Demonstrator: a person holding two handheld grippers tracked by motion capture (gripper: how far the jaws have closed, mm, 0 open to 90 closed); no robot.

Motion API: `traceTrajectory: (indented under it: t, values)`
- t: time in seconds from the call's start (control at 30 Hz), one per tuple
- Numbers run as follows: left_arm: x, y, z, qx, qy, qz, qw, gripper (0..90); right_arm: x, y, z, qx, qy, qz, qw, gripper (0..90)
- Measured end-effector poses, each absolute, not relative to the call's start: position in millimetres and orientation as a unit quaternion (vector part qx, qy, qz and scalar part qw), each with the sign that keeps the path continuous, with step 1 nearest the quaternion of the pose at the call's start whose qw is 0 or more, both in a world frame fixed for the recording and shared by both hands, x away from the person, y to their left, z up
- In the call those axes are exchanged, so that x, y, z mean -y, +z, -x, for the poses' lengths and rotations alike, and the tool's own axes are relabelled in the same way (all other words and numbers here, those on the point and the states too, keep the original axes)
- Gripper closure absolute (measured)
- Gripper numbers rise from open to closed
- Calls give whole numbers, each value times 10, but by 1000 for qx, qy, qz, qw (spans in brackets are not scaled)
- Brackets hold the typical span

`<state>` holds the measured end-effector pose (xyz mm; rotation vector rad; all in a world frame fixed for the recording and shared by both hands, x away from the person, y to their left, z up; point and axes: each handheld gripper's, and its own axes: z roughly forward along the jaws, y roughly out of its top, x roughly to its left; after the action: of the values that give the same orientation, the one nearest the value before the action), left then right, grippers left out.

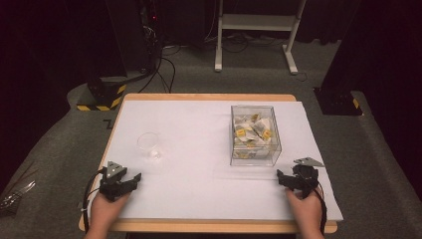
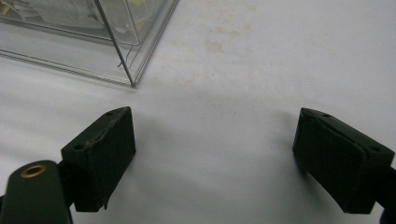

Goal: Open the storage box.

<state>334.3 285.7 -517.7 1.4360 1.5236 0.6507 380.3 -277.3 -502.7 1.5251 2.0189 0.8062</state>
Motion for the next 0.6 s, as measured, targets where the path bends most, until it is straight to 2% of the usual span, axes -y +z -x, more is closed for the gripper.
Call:
traceTrajectory:
  t: [0.6]
  values:
    - [-2850, -5177, -3345, -620, 262, -580, 459, 369, 2783, -5028, -3809, -739, 297, -555, 239, 129]
